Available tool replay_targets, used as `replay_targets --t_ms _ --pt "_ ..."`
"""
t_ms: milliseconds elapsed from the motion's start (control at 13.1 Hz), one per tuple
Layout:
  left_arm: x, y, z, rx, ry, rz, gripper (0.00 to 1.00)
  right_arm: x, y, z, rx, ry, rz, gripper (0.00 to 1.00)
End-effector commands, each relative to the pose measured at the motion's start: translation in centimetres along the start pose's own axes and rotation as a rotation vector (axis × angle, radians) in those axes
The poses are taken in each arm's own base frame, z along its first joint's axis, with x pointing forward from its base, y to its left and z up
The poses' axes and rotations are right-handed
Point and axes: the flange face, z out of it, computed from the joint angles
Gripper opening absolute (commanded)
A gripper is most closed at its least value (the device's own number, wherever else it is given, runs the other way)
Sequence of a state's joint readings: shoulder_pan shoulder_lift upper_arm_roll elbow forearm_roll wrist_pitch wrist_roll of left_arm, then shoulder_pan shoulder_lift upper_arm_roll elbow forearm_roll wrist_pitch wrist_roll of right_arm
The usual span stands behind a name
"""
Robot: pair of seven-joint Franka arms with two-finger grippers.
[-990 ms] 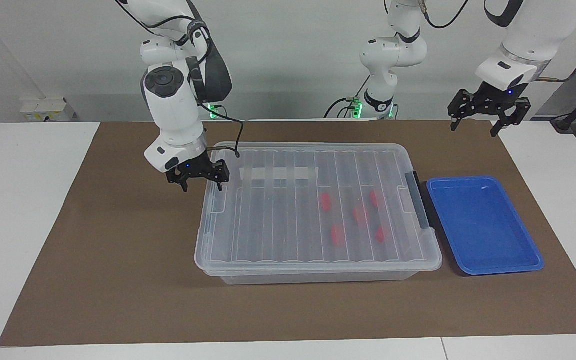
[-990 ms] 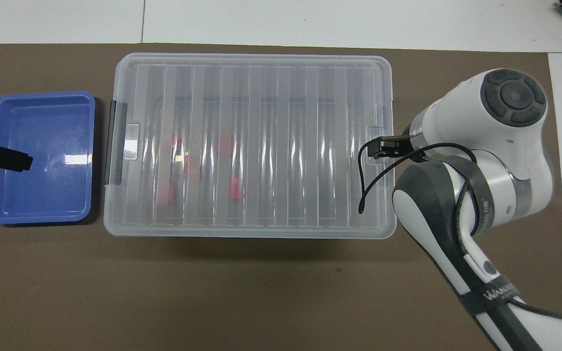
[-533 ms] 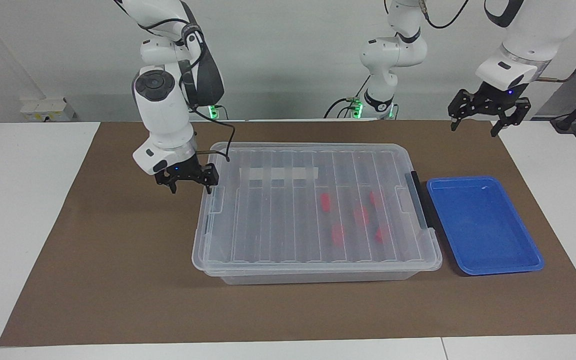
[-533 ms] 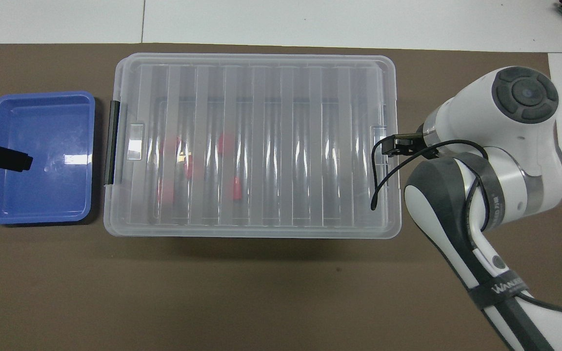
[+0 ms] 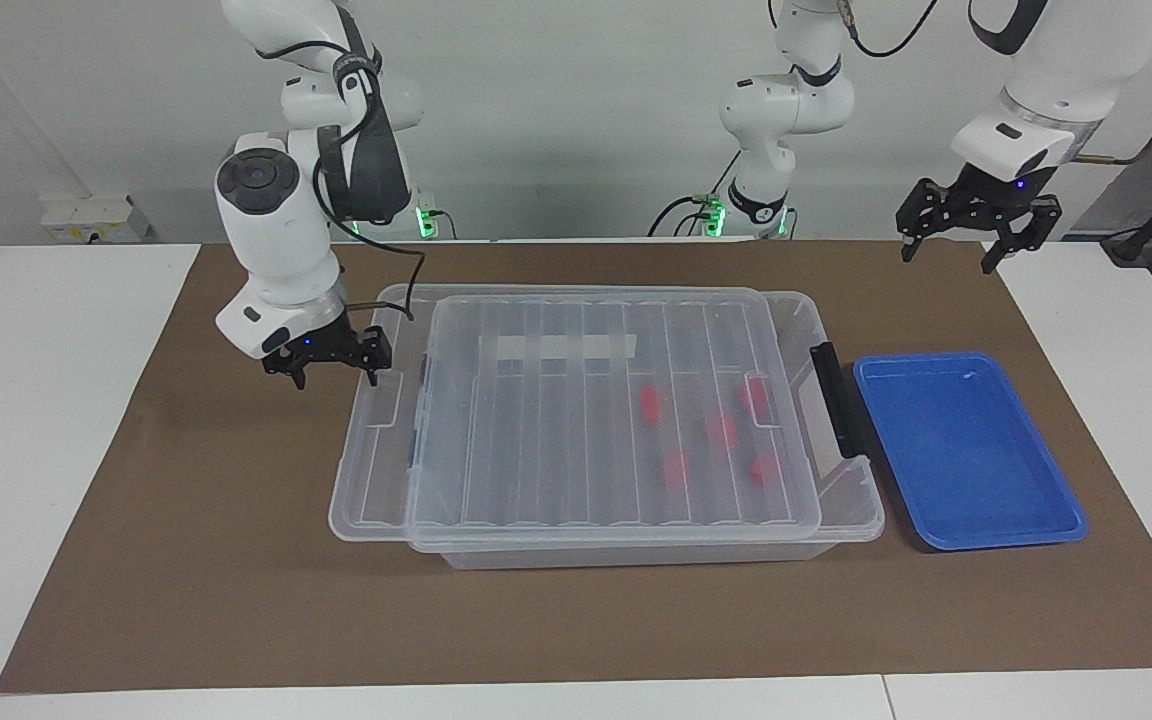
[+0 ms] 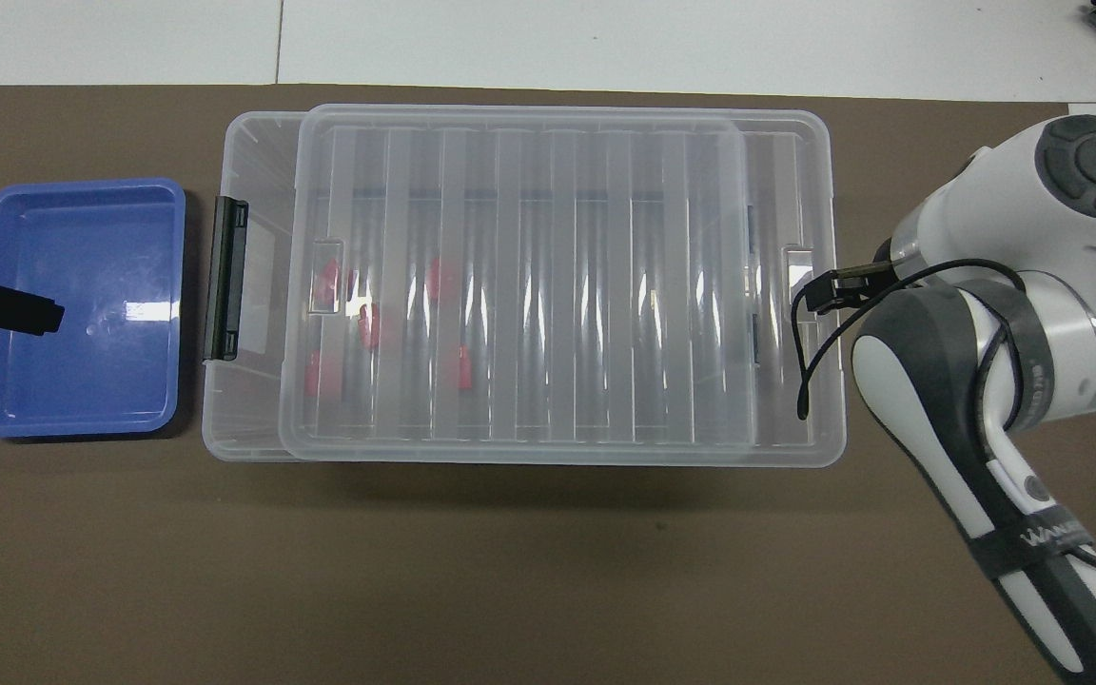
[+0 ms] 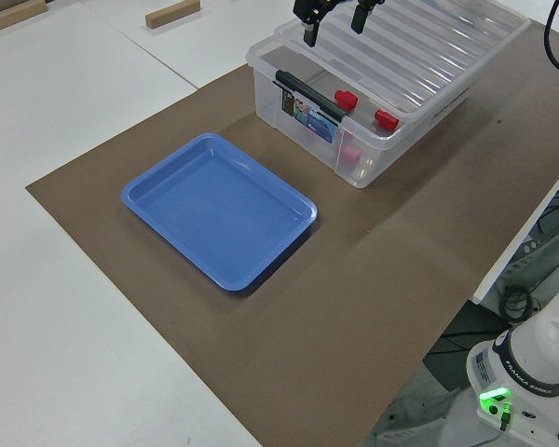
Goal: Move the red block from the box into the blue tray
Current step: 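Slide the clear lid away from the blue tray with the right gripper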
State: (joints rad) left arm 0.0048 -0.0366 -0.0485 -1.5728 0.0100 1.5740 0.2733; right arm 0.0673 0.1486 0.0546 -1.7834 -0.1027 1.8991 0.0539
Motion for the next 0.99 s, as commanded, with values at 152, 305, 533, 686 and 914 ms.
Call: replay_targets --t_ms 152,305,533,686,914 --pt "-0.9 0.0 -0.1 -0.008 0.007 -0.004 1.0 -1.2 4.0 -0.1 -0.009 -0.038 -0.139 1.0" --pt "-0.9 0.0 -0.1 -0.008 0.007 -0.004 1.0 -1.3 5.8 0.0 -0.006 -0.041 -0.17 1.0" --pt "-0.9 0.0 -0.1 -0.009 0.008 -0.004 1.0 -1.6 8.3 0.3 -0.002 -0.045 -0.198 1.0" --pt "-0.9 0.0 -0.1 -0.008 0.007 -0.004 1.0 -1.8 9.7 0.4 -0.001 -0.043 -0.22 1.0" --pt "-0.9 0.0 -0.1 -0.008 0.007 -0.003 1.0 -1.9 10.9 0.5 0.001 -0.043 -0.248 1.0"
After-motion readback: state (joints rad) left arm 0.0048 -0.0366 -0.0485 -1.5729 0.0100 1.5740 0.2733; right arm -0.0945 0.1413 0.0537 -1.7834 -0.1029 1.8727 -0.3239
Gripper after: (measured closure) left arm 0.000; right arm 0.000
